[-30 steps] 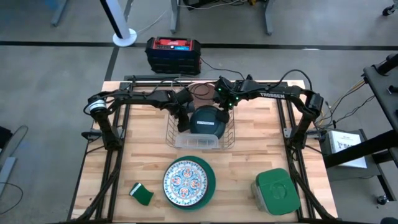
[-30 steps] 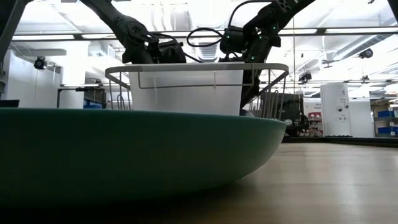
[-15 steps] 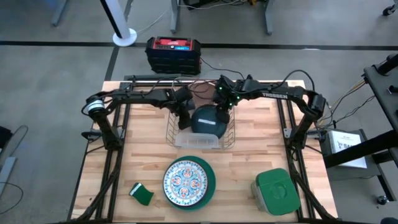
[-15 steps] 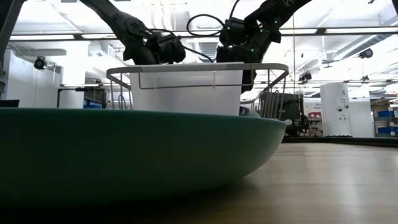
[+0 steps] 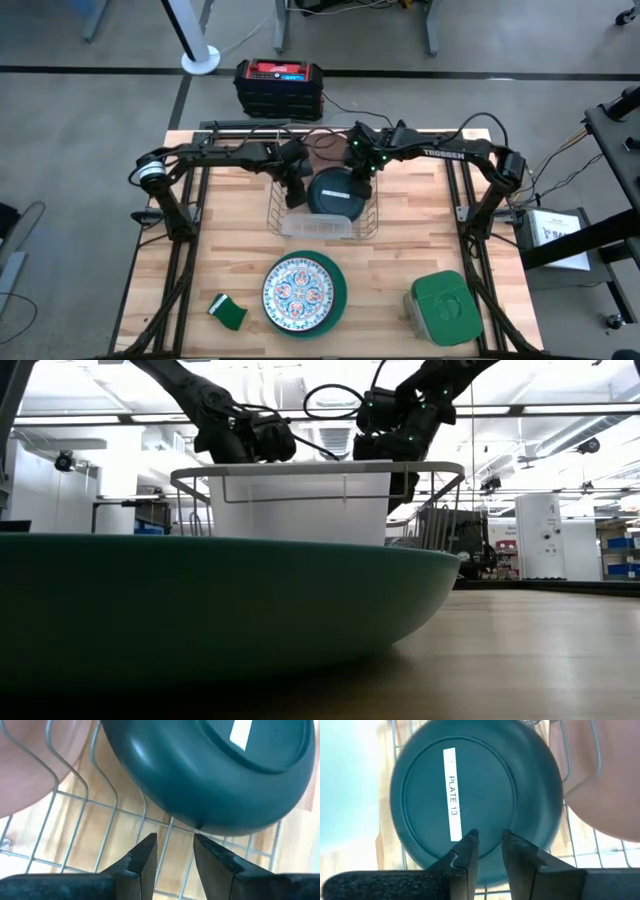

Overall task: Sort dishes
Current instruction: Put the dark green plate in the dishwasher rack

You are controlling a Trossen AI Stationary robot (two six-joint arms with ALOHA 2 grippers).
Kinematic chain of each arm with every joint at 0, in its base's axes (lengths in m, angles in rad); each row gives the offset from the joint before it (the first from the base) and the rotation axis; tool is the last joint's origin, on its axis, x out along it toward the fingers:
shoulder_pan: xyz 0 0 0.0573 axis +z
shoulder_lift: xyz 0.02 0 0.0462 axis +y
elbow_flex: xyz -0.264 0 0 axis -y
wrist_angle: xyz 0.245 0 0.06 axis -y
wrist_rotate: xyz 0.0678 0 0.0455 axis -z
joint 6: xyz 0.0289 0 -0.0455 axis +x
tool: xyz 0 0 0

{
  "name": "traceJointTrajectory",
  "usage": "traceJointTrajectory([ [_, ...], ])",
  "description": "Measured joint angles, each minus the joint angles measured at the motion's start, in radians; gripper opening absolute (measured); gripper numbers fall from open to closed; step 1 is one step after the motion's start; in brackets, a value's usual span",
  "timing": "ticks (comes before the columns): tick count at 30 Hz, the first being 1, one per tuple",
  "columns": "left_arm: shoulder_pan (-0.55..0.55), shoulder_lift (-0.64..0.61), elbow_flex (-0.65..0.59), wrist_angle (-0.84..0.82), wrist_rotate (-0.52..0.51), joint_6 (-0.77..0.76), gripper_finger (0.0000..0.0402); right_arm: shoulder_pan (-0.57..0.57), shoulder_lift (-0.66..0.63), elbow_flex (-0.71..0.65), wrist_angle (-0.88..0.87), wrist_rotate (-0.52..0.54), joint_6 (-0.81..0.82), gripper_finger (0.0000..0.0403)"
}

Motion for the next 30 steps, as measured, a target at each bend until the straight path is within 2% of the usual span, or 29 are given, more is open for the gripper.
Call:
traceJointTrajectory([
  [5,-0.001,-0.006,0.025,-0.075,-0.003,-0.004,0.0117,0.0,-0.027,0.0,-0.005,0.011,-0.019,0.0069],
  [12,0.0,-0.008,0.119,-0.196,-0.014,0.041,0.0117,-0.004,-0.091,-0.002,-0.002,0.131,-0.031,0.0087],
  [18,-0.001,-0.009,0.215,-0.284,-0.011,0.102,0.0117,-0.021,-0.155,-0.053,-0.003,0.136,-0.047,0.01],
  [20,-0.001,-0.009,0.234,-0.287,-0.006,0.098,0.0117,-0.03,-0.185,-0.083,-0.002,0.136,-0.047,0.0103],
  [23,0.0,-0.009,0.235,-0.255,0.061,0.087,0.0117,-0.042,-0.235,-0.145,0.01,0.137,-0.025,0.0105],
  [26,-0.001,-0.006,0.216,-0.23,0.128,0.041,0.0117,-0.043,-0.288,-0.218,0.087,0.138,0.015,0.0099],
  [30,-0.001,0.006,0.196,-0.193,0.124,-0.036,0.0117,-0.042,-0.355,-0.319,0.229,0.137,0.06,0.0082],
])
